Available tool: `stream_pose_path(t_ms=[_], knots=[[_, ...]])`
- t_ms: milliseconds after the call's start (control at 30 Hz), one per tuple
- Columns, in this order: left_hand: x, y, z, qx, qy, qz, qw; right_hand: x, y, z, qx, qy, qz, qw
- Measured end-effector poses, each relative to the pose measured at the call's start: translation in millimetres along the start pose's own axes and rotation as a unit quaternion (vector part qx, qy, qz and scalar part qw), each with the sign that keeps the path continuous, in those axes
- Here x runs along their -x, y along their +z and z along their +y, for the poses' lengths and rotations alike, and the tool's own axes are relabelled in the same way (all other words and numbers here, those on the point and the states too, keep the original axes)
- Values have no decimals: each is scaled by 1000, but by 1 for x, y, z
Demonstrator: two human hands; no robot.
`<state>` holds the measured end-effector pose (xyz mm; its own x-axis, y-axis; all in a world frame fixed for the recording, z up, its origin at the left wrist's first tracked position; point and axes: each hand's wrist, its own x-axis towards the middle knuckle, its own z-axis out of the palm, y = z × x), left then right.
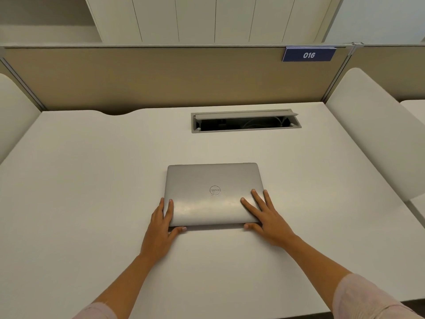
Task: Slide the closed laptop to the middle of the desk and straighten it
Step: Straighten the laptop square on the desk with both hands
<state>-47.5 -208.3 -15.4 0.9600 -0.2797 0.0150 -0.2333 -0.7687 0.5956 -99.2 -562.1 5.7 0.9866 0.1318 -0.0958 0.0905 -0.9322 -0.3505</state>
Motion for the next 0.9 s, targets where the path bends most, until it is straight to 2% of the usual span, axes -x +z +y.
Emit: stream_pose_path(t_ms=[900], knots=[[-11,5,0,-27,14,18,999,-21,-4,11,-13,-30,19,999]])
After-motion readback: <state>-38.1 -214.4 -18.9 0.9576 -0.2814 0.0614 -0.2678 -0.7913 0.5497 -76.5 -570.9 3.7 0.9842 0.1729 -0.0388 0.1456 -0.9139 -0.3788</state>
